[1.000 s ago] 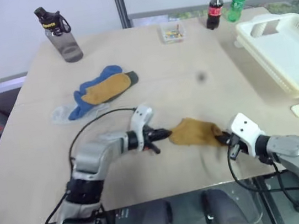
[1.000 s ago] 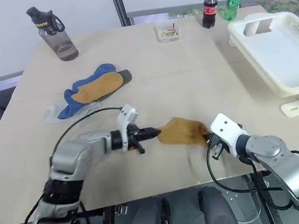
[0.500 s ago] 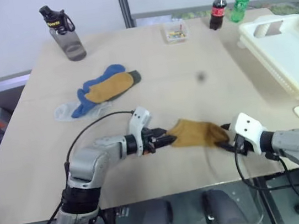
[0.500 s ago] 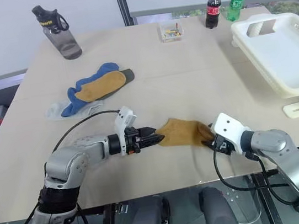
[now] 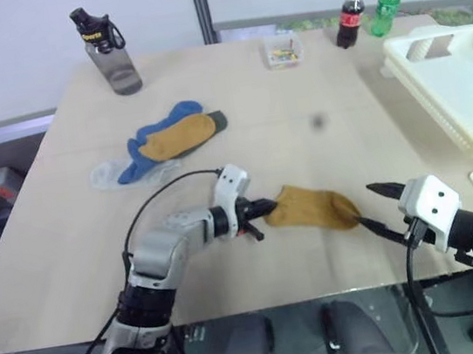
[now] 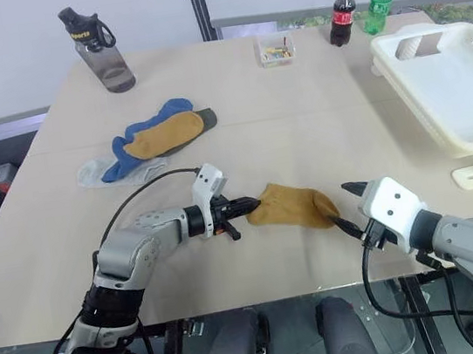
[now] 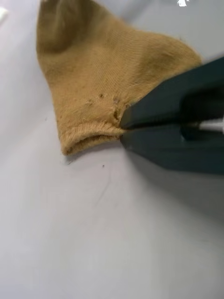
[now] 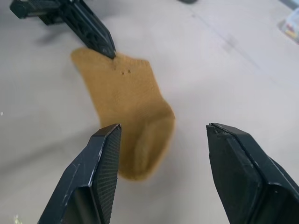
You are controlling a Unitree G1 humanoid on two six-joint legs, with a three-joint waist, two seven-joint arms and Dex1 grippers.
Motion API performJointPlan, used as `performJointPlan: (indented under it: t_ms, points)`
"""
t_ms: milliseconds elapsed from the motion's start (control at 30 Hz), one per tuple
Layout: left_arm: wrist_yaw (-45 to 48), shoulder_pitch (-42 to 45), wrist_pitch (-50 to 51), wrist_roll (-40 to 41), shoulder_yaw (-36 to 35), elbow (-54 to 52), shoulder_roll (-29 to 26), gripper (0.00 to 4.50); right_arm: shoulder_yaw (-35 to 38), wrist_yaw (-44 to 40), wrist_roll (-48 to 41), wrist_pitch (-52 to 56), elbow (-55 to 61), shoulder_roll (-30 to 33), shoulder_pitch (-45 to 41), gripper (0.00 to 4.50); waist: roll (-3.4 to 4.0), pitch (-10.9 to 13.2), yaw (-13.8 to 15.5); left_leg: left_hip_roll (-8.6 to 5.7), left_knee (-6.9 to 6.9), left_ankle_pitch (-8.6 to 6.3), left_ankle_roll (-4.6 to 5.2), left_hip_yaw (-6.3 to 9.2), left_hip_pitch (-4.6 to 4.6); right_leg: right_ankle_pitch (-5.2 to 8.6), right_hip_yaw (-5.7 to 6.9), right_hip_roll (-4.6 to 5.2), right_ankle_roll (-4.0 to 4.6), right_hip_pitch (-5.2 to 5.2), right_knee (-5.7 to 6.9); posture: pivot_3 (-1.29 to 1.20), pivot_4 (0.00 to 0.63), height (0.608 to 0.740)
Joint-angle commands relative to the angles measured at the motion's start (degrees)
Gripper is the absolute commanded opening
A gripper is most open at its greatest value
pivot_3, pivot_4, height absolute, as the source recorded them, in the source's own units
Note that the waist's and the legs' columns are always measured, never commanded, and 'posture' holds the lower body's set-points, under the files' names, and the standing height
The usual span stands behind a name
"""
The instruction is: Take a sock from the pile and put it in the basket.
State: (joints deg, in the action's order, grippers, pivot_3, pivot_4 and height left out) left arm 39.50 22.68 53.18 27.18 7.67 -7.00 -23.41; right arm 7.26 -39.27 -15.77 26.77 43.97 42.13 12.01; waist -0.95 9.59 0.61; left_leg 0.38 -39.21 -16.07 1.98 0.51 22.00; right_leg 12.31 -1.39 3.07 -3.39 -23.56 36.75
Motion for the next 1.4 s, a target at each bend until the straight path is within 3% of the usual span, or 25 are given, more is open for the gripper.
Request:
performJointPlan:
  t_ms: [33,133,233,300,367,467,533,667,767,867,933,1033,1167,1300,1400]
  points:
    - [3.1,0.5,5.4,7.9,-9.0,0.6,-1.9,0.04,0.4,1.1,0.2,-1.1,2.2,-0.8,0.5,2.99,-0.02,0.0,-0.2,0.0,0.0,0.0,0.0,0.0,0.01,0.0,0.0,0.0,0.0,-0.02,0.0,0.0,0.15,0.74]
    - [8.3,2.9,8.3,12.7,-15.5,1.5,-9.1,0.04,0.9,1.4,-0.1,-1.1,2.5,-1.3,1.1,2.99,-0.09,0.1,-0.6,0.05,0.0,0.0,0.0,0.05,0.05,0.01,0.05,-0.06,0.01,-0.1,0.04,0.0,0.15,0.74]
    - [14.4,6.3,11.0,13.4,-15.9,1.6,-20.7,0.04,1.3,2.0,-0.5,-1.2,2.6,-2.1,1.7,2.99,-0.13,0.2,-0.9,0.09,0.01,0.0,0.0,0.1,0.06,0.08,0.12,-0.1,0.06,-0.11,0.05,0.0,0.15,0.74]
    - [18.8,13.7,20.8,18.4,-14.9,2.1,-28.2,0.04,1.2,2.5,-0.3,-1.2,2.6,-2.6,1.9,2.99,-0.3,0.3,-1.0,0.06,0.01,0.0,-0.01,0.08,0.1,0.18,0.11,-0.08,0.06,-0.11,0.04,0.0,0.15,0.74]
    - [21.7,21.4,27.3,22.3,-13.2,2.5,-31.0,0.04,0.9,3.2,0.0,-1.1,2.7,-3.1,2.0,2.99,-0.49,0.4,-0.4,0.06,-0.01,0.0,0.0,0.1,0.11,0.21,0.13,0.02,0.02,-0.09,0.01,0.0,0.15,0.74]
    - [19.2,26.0,27.0,19.1,-5.7,-0.2,-29.3,0.04,0.7,4.5,0.4,-0.7,3.0,-4.0,2.1,2.99,-0.17,0.2,0.1,0.01,-0.07,0.0,0.01,0.15,0.32,0.13,0.2,0.1,-0.14,-0.15,-0.15,0.0,0.15,0.74]
    - [13.9,25.8,28.5,16.8,-0.4,-1.7,-24.2,0.04,0.7,5.6,0.7,0.0,3.3,-4.5,2.4,2.99,-0.04,0.2,0.2,-0.13,-0.02,-0.03,0.05,0.02,0.19,0.09,0.04,0.19,-0.24,-0.07,-0.11,0.0,0.15,0.74]
    - [4.8,23.2,29.1,13.1,5.6,-0.4,-10.1,0.04,1.6,7.2,1.4,0.9,5.0,-5.0,5.2,2.99,-0.27,0.3,0.2,-0.16,-0.05,-0.03,0.05,0.11,0.33,0.08,0.13,0.15,-0.23,-0.13,-0.07,0.0,0.15,0.74]
    - [-0.4,21.1,22.6,7.5,11.3,4.3,-0.2,0.04,2.7,8.2,1.8,1.4,6.8,-5.5,7.9,2.99,-0.34,0.4,-0.1,-0.13,-0.18,-0.01,0.02,0.13,0.7,0.06,0.09,0.08,-0.22,-0.53,0.03,0.0,0.15,0.74]
    - [-2.3,19.6,19.2,5.7,12.3,9.0,7.6,0.87,3.2,9.4,0.8,3.2,8.7,-6.9,10.1,2.99,-0.29,0.3,-0.1,-0.13,-0.15,-0.01,0.03,0.11,0.62,0.06,0.05,0.07,-0.21,-0.51,0.06,0.0,0.15,0.74]
    - [-2.3,18.7,17.4,5.2,12.7,8.9,10.0,1.78,3.2,10.0,-1.3,6.8,9.6,-7.8,10.8,2.99,-0.28,0.3,0.1,-0.12,-0.16,-0.02,0.04,0.12,0.61,0.06,0.08,0.05,-0.2,-0.49,0.06,0.0,0.15,0.74]
    - [-1.0,18.7,15.3,5.8,9.4,7.9,9.8,3.15,3.1,12.4,-4.6,12.8,10.7,-9.8,8.8,2.99,-0.28,0.3,0.0,-0.11,-0.17,-0.02,0.04,0.12,0.51,0.06,0.07,0.08,-0.19,-0.4,0.06,0.0,0.15,0.74]
    - [9.5,14.2,4.5,8.9,1.8,1.7,1.4,3.15,-2.2,18.0,-6.0,21.5,9.7,-13.7,-0.8,2.99,-0.21,0.3,-1.7,0.03,-0.14,-0.01,0.03,0.01,0.36,0.06,-0.03,-0.02,0.15,-0.41,0.1,0.0,0.15,0.74]
    - [18.4,8.7,-10.4,2.6,0.6,2.5,-9.2,3.15,-8.0,21.8,-5.3,25.5,6.4,-17.8,-7.7,2.99,-0.15,0.3,-1.4,0.07,0.02,0.0,0.01,0.06,0.26,0.11,0.01,-0.06,0.28,-0.4,0.16,0.0,0.15,0.74]
    - [18.7,5.1,-17.7,-1.5,0.8,5.2,-12.0,3.15,-11.5,21.8,-3.9,24.8,1.6,-18.9,-10.5,2.99,-0.12,0.3,-1.1,0.01,0.05,0.0,0.01,-0.01,0.29,0.12,-0.04,0.02,0.27,-0.42,0.08,0.0,0.15,0.74]
